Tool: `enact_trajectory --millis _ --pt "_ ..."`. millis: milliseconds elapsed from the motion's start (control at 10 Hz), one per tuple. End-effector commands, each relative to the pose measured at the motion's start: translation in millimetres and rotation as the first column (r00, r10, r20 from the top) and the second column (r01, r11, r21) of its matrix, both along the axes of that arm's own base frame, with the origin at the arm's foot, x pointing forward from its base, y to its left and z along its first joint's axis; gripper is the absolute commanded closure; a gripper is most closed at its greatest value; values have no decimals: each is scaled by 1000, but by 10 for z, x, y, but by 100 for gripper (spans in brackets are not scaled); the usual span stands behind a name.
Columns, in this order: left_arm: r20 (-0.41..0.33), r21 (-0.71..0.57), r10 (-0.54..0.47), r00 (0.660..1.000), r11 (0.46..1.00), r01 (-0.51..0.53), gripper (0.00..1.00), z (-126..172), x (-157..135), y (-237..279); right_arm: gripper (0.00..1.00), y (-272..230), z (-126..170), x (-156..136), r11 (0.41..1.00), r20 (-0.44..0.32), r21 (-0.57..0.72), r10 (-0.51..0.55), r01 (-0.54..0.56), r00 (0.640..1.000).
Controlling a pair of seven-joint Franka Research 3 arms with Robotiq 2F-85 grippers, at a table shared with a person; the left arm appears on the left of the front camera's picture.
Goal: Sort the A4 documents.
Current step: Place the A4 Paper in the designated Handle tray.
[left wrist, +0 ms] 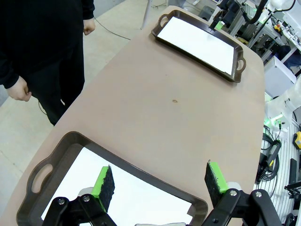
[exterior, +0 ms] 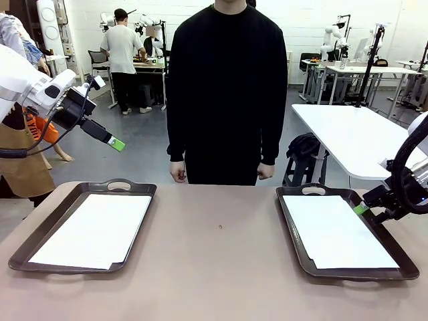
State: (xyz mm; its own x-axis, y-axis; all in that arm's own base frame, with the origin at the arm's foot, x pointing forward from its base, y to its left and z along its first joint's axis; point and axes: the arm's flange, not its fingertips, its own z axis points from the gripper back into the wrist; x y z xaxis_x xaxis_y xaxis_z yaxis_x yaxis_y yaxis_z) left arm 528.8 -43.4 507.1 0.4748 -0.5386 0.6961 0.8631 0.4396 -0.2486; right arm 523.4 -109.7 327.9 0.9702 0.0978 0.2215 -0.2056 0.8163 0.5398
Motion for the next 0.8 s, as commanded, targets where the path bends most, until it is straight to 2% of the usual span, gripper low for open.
enact_trajectory --millis 0,700 --pt "1 0 -1 1000 1000 1 0 4 0 -5 0 4 0 0 1000 8 10 -4 4 1000" --pt "1 0 -1 1000 1000 1 0 4 0 -5 0 4 0 0 1000 8 10 -4 4 1000"
